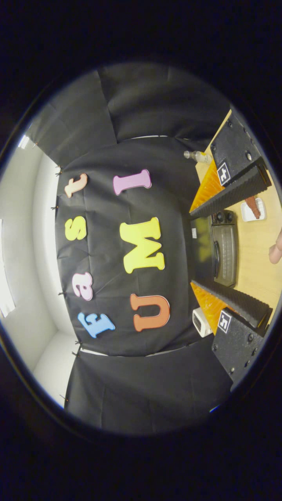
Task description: Open the toaster oven, put the food inside, and close the toaster oven door.
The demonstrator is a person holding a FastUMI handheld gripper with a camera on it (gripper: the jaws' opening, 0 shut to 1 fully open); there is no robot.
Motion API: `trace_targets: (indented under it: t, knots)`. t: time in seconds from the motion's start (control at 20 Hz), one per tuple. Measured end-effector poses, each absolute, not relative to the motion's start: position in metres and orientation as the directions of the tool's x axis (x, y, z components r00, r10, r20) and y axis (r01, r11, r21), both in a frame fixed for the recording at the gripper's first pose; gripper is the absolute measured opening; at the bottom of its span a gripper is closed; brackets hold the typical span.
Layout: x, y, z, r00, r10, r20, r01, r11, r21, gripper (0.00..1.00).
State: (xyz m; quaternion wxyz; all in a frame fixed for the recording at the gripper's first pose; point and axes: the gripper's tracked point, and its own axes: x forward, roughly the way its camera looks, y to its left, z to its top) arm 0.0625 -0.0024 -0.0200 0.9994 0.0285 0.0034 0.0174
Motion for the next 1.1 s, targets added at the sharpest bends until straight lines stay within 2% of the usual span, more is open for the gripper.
trace_targets:
  t: [0.15,0.3,0.6,0.75,0.95,1.0,1.1]
  knots:
    - [0.120,0.001,-0.039,0.999,0.039,-0.021,-0.039,0.999,0.032,1.00]
    - [0.182,-0.007,-0.071,0.997,-0.010,-0.075,0.009,1.000,-0.021,1.00]
    - [0.275,0.020,-0.148,0.971,0.035,-0.238,-0.043,0.999,-0.029,1.00]
    - [0.300,0.040,-0.168,0.961,0.059,-0.271,-0.073,0.997,-0.040,1.00]
    - [0.316,0.036,-0.214,0.916,-0.001,-0.402,-0.026,0.998,-0.063,1.00]
    - [0.319,0.040,-0.208,0.934,-0.002,-0.357,-0.025,0.997,-0.073,1.00]
    - [0.315,0.040,-0.211,0.930,-0.013,-0.367,-0.025,0.995,-0.099,1.00]
